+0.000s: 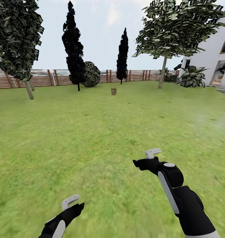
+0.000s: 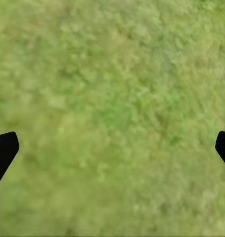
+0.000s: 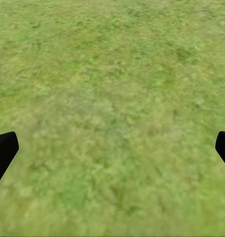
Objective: Take the three Easter eggs out of the wicker basket on the lawn in the garden, then place them on the lawn next to a single tree (choose any tree) so that all three eggs are next to the same tree and none are left in the basket.
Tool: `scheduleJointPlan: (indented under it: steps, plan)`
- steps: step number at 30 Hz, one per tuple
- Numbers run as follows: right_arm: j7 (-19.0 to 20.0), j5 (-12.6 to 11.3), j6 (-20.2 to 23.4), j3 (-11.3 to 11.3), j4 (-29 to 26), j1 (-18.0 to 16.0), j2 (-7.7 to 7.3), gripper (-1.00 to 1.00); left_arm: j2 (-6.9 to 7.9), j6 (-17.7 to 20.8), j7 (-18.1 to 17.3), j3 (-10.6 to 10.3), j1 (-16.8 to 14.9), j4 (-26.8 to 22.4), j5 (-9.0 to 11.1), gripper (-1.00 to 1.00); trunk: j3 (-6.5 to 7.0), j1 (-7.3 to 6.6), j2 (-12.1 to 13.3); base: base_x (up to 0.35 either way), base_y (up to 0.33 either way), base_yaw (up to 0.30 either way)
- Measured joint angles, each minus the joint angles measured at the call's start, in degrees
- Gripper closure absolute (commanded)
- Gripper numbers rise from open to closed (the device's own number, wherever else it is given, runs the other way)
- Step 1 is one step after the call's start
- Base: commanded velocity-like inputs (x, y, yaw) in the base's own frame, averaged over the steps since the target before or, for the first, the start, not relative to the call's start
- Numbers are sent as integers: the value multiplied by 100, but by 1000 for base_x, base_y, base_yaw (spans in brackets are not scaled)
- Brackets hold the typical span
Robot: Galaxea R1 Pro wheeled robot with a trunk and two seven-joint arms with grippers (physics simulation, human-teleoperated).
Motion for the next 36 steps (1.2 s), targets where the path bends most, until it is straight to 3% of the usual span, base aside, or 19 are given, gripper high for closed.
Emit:
scheduleJointPlan:
  steps: [36]
  plan:
    - [-4, 2, 6, -31, 10, 0, -7, -100, -9, 0, 0, 0, 2, 0, -1, -100, 0, 0, 0, 334, 0, 0]
